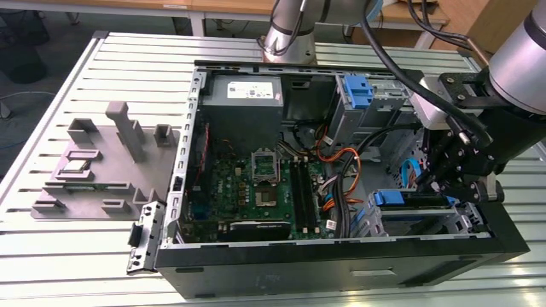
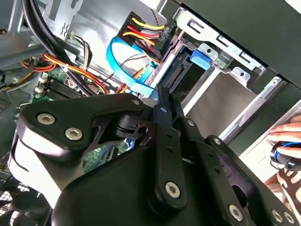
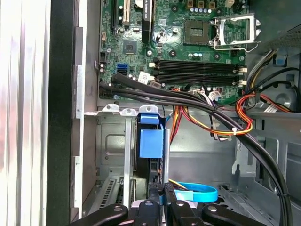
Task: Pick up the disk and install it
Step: 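Insert the first disk wire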
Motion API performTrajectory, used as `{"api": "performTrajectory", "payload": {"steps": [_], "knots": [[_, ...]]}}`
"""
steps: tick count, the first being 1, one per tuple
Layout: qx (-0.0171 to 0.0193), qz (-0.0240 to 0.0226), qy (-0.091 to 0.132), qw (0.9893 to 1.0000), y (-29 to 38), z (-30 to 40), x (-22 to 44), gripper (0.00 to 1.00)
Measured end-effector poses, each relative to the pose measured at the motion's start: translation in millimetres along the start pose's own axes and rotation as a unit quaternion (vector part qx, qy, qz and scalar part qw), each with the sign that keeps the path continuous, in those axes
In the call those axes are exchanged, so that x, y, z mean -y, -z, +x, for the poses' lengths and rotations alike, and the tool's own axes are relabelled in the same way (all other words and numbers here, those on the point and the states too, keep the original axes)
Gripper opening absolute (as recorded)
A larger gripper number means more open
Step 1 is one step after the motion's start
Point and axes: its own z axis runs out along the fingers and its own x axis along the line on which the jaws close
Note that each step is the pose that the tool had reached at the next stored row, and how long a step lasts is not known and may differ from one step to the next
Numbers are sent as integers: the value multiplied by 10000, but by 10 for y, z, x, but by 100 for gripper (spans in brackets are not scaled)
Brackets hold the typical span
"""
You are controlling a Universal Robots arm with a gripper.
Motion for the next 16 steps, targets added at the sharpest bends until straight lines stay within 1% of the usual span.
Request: {"api": "performTrajectory", "payload": {"steps": [16], "knots": [[0,10,1,10000,-24,11,-17,16]]}}
